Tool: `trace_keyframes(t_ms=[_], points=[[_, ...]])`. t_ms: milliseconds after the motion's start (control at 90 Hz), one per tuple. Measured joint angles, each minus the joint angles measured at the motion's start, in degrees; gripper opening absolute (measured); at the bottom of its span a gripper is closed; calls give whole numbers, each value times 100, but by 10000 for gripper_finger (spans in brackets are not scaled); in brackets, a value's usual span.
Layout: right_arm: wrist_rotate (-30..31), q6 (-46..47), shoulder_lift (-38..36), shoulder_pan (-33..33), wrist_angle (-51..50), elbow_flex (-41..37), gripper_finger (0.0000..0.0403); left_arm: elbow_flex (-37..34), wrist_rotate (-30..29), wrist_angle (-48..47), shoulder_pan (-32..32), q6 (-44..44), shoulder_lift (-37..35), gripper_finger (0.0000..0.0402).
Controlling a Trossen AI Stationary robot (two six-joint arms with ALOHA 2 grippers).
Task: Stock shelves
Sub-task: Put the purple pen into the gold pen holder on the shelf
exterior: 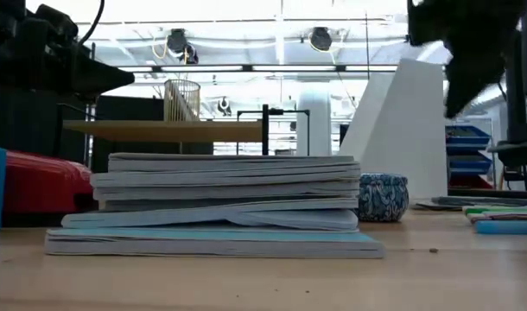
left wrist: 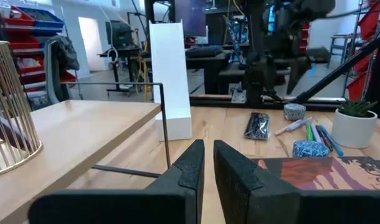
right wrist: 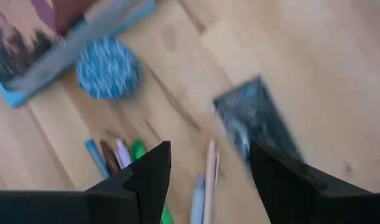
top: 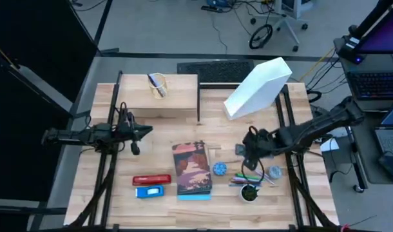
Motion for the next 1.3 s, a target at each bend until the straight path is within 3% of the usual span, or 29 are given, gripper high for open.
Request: trace_keyframes(t_ms=[344,1000,1111,1300], points=[[-4,974,218,165,424,-706,196,0,-20,3,1,3,-1,22],[-486,1581,1799,336,836,-735,195,0,-39,5,1,-3,1,22],[-526,1649,1912,336,905,-711,178,0,-42,5,-1,-1,1,22],[-491,1756,1921,340,1100,-714,117,0,-46,8,-1,-3,0,22]])
